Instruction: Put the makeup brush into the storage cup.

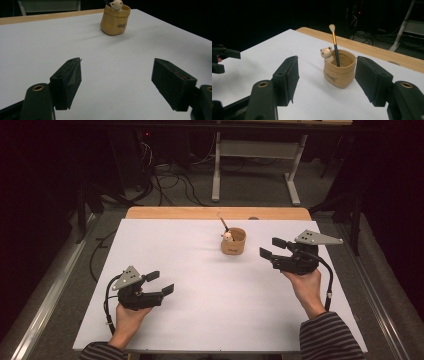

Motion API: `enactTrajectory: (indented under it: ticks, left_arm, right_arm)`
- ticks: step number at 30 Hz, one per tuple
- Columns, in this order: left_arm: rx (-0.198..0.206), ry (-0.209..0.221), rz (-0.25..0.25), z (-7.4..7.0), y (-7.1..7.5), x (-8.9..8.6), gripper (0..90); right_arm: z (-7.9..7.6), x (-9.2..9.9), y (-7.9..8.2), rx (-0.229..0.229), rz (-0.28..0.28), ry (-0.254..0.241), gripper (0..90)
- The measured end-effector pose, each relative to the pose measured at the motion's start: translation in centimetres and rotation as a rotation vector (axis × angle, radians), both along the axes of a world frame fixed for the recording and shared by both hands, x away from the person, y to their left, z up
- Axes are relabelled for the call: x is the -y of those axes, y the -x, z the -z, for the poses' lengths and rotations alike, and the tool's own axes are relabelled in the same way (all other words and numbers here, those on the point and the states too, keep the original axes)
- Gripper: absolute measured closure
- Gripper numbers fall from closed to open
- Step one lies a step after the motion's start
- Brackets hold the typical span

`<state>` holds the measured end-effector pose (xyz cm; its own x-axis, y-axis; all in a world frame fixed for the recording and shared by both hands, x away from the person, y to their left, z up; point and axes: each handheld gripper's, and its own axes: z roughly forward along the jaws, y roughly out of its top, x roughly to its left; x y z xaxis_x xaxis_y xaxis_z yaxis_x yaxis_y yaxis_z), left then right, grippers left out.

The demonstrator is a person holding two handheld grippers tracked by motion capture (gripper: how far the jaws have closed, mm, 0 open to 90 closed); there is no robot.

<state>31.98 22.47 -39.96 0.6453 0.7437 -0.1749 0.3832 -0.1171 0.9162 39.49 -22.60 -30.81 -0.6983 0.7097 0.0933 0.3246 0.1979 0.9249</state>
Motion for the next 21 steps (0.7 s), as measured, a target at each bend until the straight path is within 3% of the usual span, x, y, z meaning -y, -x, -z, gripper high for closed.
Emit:
enactTrajectory:
  ticks: [21]
  left_arm:
    - [-0.004, 0.0, 0.0, 0.0, 0.0, 0.1, 24.9]
  right_arm:
    - [0.5, 1.6, 2.0, 0.014, 0.006, -0.025, 37.7]
